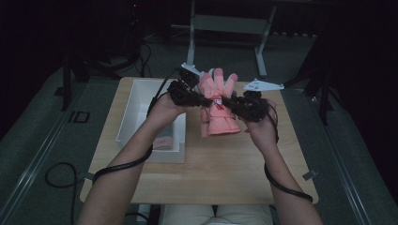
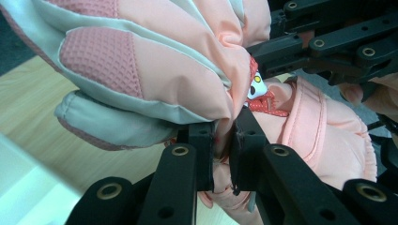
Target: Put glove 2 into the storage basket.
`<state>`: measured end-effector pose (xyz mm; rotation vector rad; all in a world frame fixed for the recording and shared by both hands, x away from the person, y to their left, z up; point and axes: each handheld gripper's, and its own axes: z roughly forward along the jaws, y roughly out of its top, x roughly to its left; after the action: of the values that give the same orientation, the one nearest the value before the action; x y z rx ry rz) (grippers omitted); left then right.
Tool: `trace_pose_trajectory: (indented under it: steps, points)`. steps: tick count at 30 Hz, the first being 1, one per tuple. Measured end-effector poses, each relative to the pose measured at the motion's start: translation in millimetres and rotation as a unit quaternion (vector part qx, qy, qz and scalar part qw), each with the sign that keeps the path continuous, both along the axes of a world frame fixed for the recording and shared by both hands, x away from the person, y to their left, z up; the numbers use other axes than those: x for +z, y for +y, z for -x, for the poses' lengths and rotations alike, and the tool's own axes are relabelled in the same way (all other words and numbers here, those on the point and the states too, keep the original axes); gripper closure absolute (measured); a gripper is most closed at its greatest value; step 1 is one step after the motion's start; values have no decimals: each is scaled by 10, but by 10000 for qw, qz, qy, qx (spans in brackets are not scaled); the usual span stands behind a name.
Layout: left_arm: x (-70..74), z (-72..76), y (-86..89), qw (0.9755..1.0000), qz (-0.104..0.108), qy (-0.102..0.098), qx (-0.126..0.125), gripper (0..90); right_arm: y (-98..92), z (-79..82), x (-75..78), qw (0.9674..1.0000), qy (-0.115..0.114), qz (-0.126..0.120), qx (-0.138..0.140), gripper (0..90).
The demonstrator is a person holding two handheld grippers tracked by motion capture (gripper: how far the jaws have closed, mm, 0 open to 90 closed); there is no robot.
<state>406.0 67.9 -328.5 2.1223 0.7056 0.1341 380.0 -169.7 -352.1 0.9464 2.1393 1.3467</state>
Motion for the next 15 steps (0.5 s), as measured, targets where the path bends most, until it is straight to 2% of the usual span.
trace_pose_trajectory:
  steps: [2, 4, 5, 11, 13, 14, 15]
  points:
    - [37, 23, 115, 10000, 19, -28, 81, 811, 134, -13, 48, 10000, -35, 1, 70, 753]
    - [37, 23, 115, 10000, 19, -28, 81, 811, 177, -19, 59, 9999, -40, -11, 91, 753]
    - [66, 49, 262, 9998, 12, -46, 186, 811, 277, -34, 79, 9999, -56, 2, 154, 753]
    - [89, 75, 512, 9994, -10, -60, 330, 810, 521, -76, 114, 9995, -63, 38, 297, 753]
    - [93, 85, 619, 9990, 4, 12, 436, 810, 631, -90, 119, 9993, -47, 49, 359, 753]
    - [89, 101, 729, 9986, -15, 32, 519, 810, 747, -108, 114, 9991, -62, 69, 411, 753]
    - [89, 101, 729, 9986, -15, 32, 519, 810, 747, -108, 114, 9991, -62, 69, 411, 753]
